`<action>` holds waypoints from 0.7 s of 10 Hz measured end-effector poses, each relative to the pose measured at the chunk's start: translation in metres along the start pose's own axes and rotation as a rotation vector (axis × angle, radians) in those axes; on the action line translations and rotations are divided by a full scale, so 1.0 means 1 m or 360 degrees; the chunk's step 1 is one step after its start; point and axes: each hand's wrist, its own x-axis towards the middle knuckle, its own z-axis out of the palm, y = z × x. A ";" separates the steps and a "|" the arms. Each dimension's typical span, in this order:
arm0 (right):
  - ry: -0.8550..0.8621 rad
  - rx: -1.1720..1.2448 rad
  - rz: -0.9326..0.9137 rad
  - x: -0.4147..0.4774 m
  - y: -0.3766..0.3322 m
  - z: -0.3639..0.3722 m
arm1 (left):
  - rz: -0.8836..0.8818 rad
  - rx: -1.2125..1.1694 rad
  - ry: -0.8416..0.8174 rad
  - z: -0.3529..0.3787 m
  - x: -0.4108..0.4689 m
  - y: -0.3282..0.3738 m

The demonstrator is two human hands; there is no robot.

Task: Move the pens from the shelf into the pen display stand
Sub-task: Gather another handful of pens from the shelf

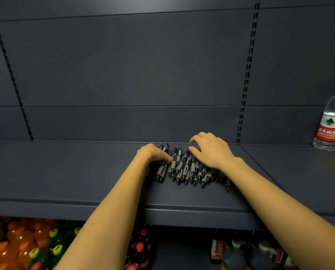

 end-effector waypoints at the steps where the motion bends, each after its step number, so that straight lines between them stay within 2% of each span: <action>1: -0.0002 -0.0005 -0.0009 0.002 -0.001 0.000 | 0.0023 -0.0031 0.0011 0.000 -0.001 0.000; 4: -0.0030 -0.0029 0.0026 0.001 0.004 -0.003 | 0.0096 -0.0267 0.0006 -0.005 -0.003 -0.011; 5: -0.0044 -0.0030 0.0037 0.000 0.004 -0.003 | 0.0126 -0.0380 0.0080 -0.005 -0.004 -0.017; 7: -0.0050 -0.0033 0.0054 -0.002 0.004 -0.003 | 0.0301 -0.0652 0.0059 -0.008 -0.008 -0.022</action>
